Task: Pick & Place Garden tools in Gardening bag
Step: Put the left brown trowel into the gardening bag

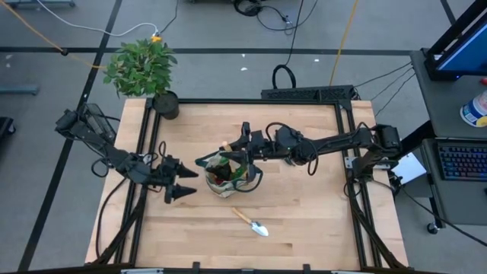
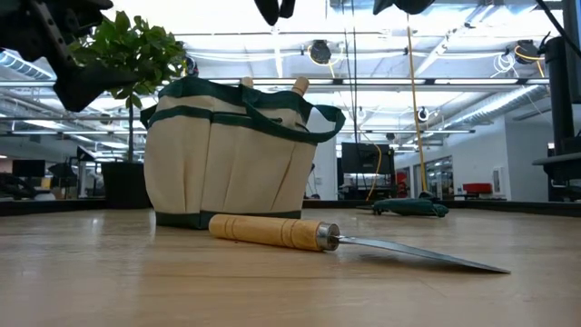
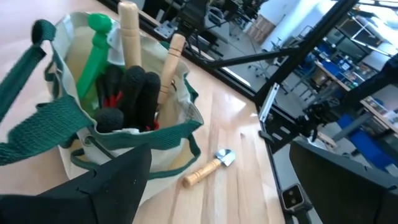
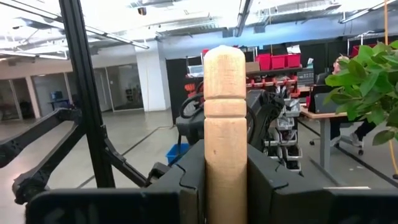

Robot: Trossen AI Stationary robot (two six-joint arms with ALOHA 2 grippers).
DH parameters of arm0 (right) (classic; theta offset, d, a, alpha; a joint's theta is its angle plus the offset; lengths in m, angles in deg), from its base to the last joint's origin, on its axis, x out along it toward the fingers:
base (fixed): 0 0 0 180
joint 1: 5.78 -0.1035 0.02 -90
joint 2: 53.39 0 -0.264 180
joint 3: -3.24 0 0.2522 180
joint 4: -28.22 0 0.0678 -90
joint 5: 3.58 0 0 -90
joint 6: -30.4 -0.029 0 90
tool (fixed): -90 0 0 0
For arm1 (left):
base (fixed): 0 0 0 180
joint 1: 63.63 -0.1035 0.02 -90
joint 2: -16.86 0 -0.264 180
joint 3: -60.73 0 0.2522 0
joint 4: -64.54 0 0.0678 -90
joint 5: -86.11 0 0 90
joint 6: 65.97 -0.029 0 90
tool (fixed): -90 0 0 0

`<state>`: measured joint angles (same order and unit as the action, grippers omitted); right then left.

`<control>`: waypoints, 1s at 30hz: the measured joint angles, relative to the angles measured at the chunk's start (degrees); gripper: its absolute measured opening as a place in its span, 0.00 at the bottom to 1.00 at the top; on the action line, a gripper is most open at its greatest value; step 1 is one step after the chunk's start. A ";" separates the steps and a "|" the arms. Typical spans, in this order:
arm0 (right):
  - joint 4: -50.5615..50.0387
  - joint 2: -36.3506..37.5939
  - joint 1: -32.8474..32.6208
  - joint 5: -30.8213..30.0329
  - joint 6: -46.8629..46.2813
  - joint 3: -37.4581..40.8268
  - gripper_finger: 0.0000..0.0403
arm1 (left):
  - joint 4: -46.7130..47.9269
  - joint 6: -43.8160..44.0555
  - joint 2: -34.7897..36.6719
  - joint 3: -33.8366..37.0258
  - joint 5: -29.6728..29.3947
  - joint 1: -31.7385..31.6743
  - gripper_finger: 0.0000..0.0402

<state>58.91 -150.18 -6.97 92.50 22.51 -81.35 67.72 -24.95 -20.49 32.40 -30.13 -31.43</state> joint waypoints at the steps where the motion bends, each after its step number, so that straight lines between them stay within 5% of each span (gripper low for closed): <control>1: 0.65 -0.63 0.00 0.00 -0.02 -0.01 0.14 | 0.00 0.00 0.00 0.00 0.45 0.00 0.97; 9: 5.35 -5.36 0.00 0.15 -1.94 0.00 0.14 | 0.01 1.08 0.00 0.00 2.45 0.02 0.97; 30: -1.35 -5.58 0.11 0.22 1.06 0.00 0.14 | 0.01 2.71 -0.02 0.00 3.74 0.13 0.97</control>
<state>57.56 -155.76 -6.86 92.72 23.57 -81.35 67.73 -22.24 -20.51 32.40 -26.39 -31.30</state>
